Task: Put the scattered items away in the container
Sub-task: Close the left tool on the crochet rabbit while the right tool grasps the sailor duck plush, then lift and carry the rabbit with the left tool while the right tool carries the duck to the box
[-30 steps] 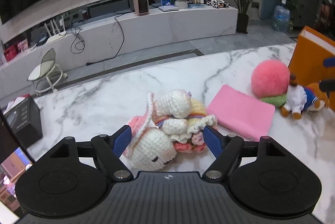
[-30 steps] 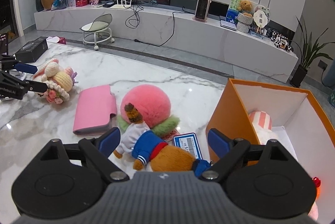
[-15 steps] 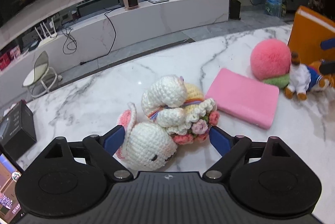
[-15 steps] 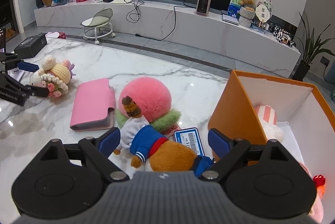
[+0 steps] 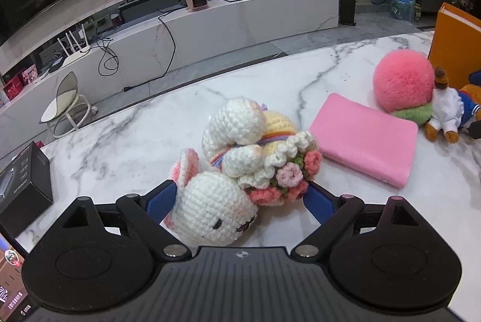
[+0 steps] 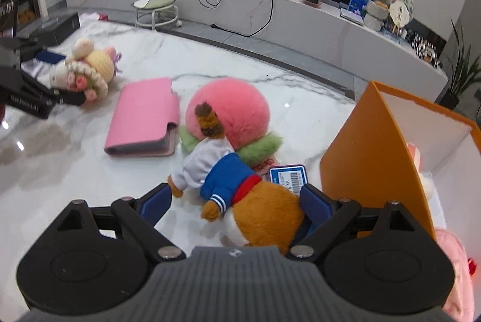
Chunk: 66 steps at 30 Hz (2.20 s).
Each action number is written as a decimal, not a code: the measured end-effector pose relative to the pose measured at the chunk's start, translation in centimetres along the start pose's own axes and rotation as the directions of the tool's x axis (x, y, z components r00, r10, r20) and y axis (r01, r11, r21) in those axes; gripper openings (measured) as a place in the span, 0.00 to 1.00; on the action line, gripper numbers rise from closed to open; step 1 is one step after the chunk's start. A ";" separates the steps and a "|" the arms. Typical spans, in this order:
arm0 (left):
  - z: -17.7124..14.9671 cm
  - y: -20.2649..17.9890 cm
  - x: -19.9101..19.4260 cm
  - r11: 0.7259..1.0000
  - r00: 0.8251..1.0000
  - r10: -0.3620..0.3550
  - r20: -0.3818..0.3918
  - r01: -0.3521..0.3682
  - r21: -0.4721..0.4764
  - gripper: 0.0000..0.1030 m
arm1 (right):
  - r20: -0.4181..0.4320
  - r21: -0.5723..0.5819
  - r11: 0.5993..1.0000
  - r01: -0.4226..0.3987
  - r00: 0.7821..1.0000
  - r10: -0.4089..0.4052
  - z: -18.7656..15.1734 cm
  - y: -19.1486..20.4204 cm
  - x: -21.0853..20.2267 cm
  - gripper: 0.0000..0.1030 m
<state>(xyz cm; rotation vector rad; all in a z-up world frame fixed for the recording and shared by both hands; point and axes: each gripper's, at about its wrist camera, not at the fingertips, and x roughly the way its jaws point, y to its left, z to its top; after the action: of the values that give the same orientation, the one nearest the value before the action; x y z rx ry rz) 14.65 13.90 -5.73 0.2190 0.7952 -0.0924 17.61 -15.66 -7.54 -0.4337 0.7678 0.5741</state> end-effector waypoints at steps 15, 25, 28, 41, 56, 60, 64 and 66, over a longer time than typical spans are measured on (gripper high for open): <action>-0.2 -0.1 1.2 0.997 0.997 0.072 -0.021 -0.072 0.032 0.99 | -0.042 -0.154 0.986 0.058 0.997 -0.065 -0.8 0.9 3.2 0.88; 0.0 0.9 0.7 0.991 0.990 0.131 -0.060 -0.131 0.001 0.66 | -0.051 -0.135 0.988 0.068 0.996 -0.076 -0.4 0.4 3.0 0.71; 0.0 0.8 0.5 0.990 0.987 0.141 -0.070 -0.141 0.008 0.64 | -0.058 -0.108 0.993 0.053 0.997 -0.060 -0.3 0.2 2.8 0.68; -0.8 0.7 -1.2 0.991 0.986 0.135 -0.094 -0.136 0.003 0.61 | -0.039 -0.091 0.996 0.010 0.999 -0.013 0.1 0.2 0.7 0.63; 0.1 -0.7 -4.7 0.991 0.989 0.135 -0.058 -0.135 0.005 0.58 | 0.030 -0.069 0.998 0.000 1.000 0.002 0.5 0.4 -2.7 0.62; 0.5 -0.9 -5.7 0.991 0.990 0.137 -0.045 -0.137 0.000 0.58 | 0.052 -0.057 0.998 -0.001 0.999 0.004 0.8 0.2 -3.5 0.62; 0.9 -1.2 -6.6 0.991 0.991 0.133 -0.027 -0.133 -0.003 0.58 | 0.068 -0.048 0.999 -0.003 0.998 0.006 0.8 0.0 -4.0 0.61; 1.2 -1.4 -7.0 0.991 0.991 0.132 -0.017 -0.132 -0.003 0.58 | 0.075 -0.044 0.999 -0.003 0.997 0.007 0.9 0.0 -4.3 0.61</action>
<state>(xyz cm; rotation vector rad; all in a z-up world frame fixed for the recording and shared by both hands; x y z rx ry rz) 10.34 12.28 -0.12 0.2684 0.7956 0.0361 15.60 -16.56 -3.79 -0.4486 0.6858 0.6097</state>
